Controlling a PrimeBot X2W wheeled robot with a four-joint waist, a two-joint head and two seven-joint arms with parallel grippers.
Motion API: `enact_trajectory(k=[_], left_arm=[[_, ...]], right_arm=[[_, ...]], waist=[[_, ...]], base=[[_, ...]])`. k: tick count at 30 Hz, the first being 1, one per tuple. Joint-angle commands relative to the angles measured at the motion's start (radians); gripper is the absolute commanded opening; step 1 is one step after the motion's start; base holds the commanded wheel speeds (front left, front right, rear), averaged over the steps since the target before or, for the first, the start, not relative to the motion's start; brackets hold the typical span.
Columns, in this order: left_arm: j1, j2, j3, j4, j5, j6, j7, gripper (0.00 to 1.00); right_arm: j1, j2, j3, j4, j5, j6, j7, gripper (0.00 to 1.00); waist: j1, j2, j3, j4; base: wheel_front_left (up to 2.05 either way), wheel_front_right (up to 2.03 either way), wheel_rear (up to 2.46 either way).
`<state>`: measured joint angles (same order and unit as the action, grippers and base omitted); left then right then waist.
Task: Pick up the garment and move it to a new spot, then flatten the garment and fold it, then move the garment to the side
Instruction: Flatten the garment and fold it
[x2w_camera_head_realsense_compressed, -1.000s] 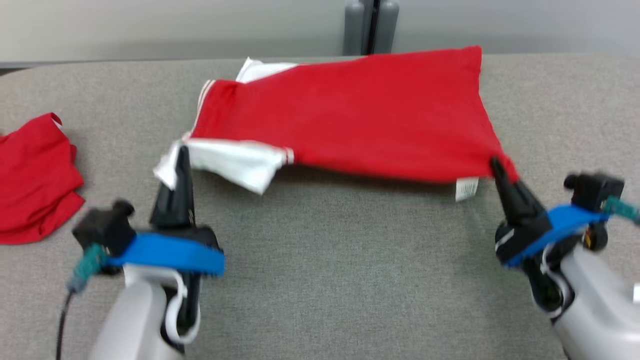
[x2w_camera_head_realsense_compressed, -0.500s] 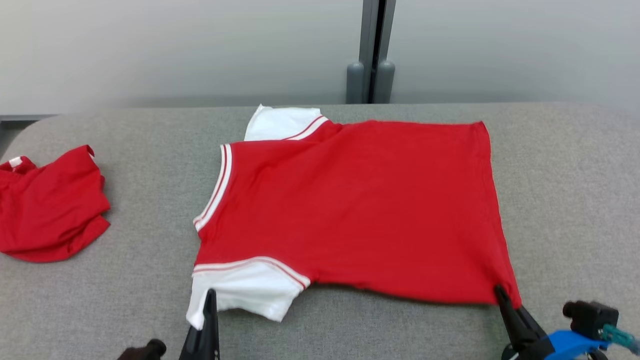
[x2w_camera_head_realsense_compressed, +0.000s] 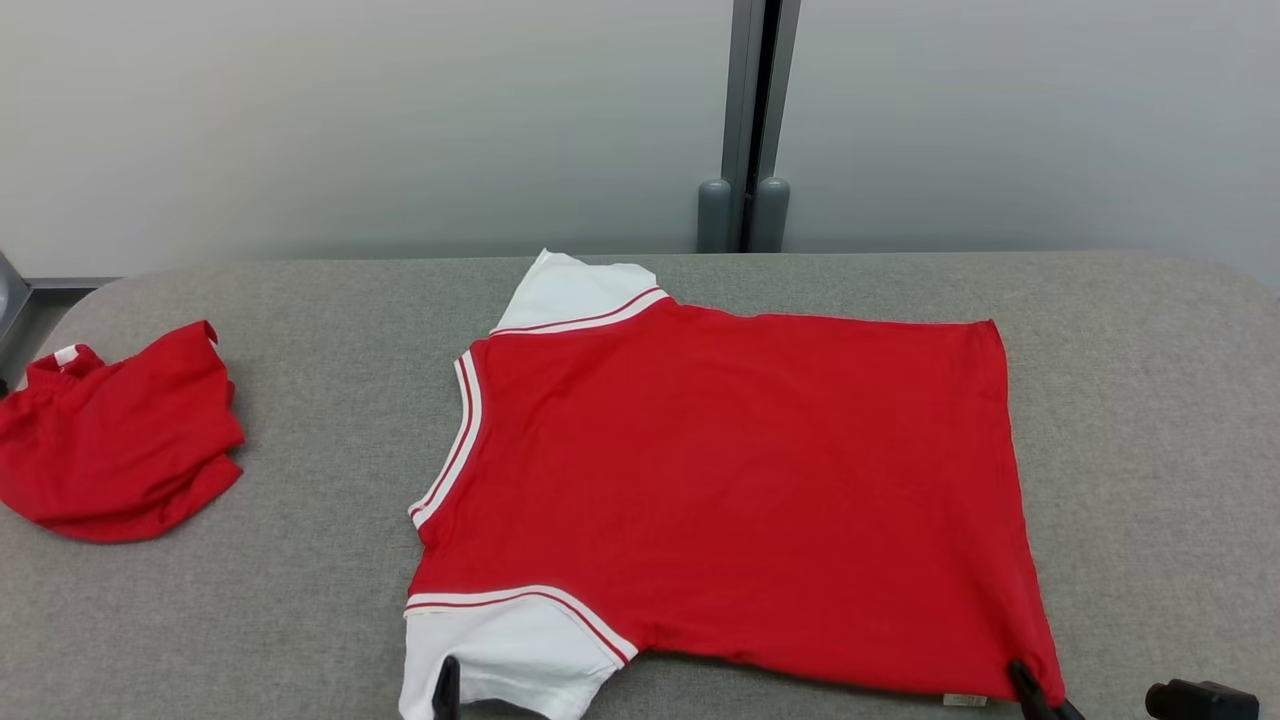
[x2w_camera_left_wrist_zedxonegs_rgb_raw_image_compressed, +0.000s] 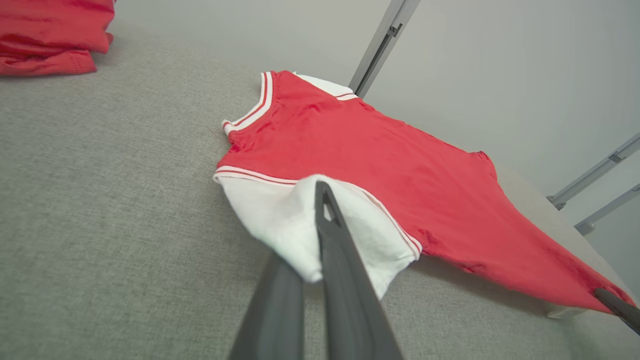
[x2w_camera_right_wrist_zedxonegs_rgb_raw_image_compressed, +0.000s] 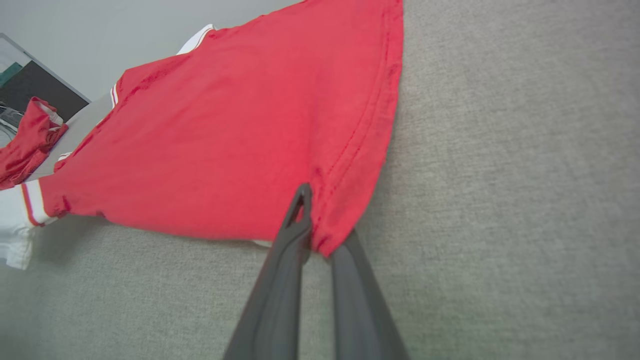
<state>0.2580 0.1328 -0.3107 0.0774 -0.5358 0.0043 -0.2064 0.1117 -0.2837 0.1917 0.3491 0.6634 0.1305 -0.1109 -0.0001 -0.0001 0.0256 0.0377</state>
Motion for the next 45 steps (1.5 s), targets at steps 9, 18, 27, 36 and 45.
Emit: enact_trajectory(k=[9, 18, 27, 36, 45], left_arm=[[-0.086, 0.033, -0.019, 0.03, 0.016, -0.038, 0.019, 0.0], [-0.202, 0.069, -0.026, 0.06, 0.029, -0.069, 0.041, 0.0], [-0.325, 0.097, -0.031, 0.116, 0.033, -0.093, 0.058, 0.0], [-0.49, 0.135, -0.047, 0.227, 0.032, -0.12, 0.072, 0.0], [-0.656, 0.143, -0.091, 0.387, 0.011, -0.134, 0.057, 0.0]], right_arm=[[0.026, 0.063, -0.072, -0.082, -0.064, 0.0, 0.125, 0.0], [-0.025, 0.078, -0.103, -0.106, -0.07, 0.0, 0.208, 0.0], [-0.11, 0.085, -0.098, -0.113, -0.056, 0.0, 0.242, 0.0], [-0.219, 0.073, -0.091, -0.075, -0.031, 0.0, 0.275, 0.0], [-0.344, 0.079, -0.074, 0.002, -0.022, 0.0, 0.26, 0.0]], waist=[[0.0001, 0.0001, 0.002, -0.005], [0.0001, 0.0001, 0.032, -0.026], [0.0001, 0.0001, 0.076, -0.055], [0.0001, 0.0001, 0.12, -0.073], [0.0001, 0.0001, 0.177, -0.085]], base=[[0.0, 0.0, 0.0], [0.0, 0.0, 0.0], [0.0, 0.0, 0.0], [0.0, 0.0, 0.0], [0.0, 0.0, 0.0]])
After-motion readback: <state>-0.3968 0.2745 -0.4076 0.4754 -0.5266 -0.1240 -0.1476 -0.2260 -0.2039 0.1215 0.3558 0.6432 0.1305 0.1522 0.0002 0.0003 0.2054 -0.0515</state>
